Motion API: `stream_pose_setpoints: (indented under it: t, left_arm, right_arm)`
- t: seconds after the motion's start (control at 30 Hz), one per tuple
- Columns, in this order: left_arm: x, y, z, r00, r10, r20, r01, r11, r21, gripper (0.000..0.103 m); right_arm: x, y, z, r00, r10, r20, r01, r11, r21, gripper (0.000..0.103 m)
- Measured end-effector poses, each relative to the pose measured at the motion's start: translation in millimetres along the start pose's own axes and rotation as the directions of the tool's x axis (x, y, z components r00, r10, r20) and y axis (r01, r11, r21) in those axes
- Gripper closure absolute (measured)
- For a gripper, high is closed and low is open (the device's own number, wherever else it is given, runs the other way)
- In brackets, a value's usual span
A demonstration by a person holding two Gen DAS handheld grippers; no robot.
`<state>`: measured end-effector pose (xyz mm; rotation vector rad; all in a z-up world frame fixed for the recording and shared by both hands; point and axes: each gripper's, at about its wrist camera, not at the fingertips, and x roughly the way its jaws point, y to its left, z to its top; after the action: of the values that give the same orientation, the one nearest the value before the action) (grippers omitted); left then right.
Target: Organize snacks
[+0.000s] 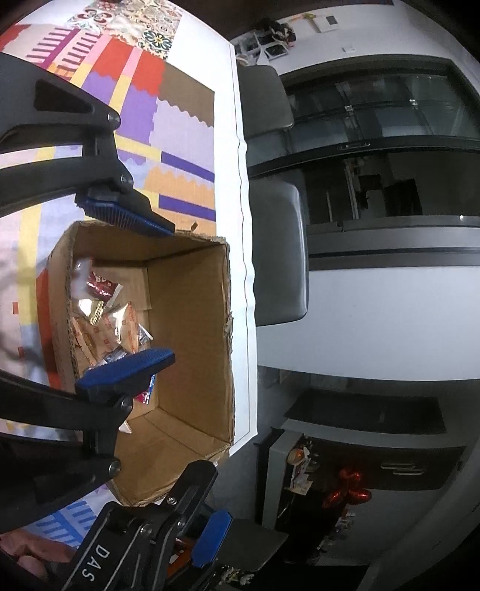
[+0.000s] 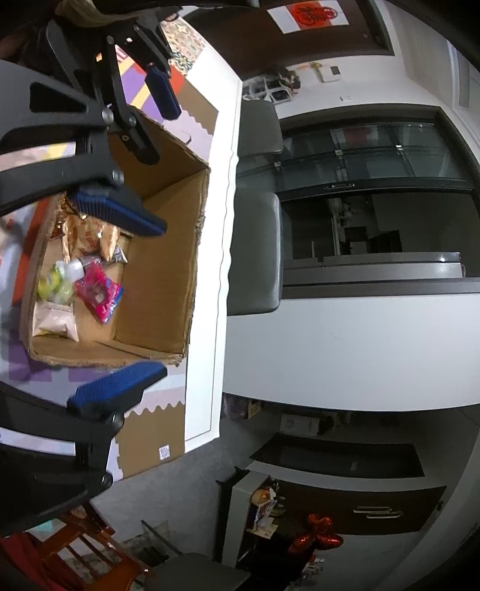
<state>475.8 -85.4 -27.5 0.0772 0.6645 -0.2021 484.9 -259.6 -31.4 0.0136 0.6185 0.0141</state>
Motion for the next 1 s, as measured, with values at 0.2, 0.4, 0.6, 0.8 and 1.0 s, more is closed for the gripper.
stream_pose_setpoints:
  t: [0.2, 0.4, 0.6, 0.8, 1.0]
  left_arm:
    - [-16, 4, -1, 0.999, 0.037, 0.015, -0.037, 0.999, -0.002, 0.026]
    - [-38, 7, -2, 0.998, 0.051, 0.037, -0.050, 0.999, -0.017, 0.023]
    - [-65, 7, -5, 0.996, 0.063, 0.064, -0.061, 0.998, -0.028, 0.020]
    - [-93, 8, -9, 0.993, 0.076, 0.090, -0.072, 0.996, -0.045, 0.015]
    - [-117, 6, -21, 0.992, 0.078, 0.104, -0.073, 0.996, -0.051, 0.015]
  right_arm:
    - [-10, 0, 2, 1.000, -0.021, 0.009, 0.021, 1.000, 0.005, 0.020]
    - [-29, 2, 1, 0.999, -0.037, 0.025, 0.037, 0.999, 0.003, 0.016]
    - [-53, 3, -1, 0.997, -0.059, 0.042, 0.059, 0.998, 0.011, 0.012]
    - [-81, 7, -4, 0.995, -0.076, 0.062, 0.075, 0.997, 0.020, 0.011]
    - [-107, 11, -9, 0.993, -0.087, 0.084, 0.086, 0.996, 0.011, 0.011]
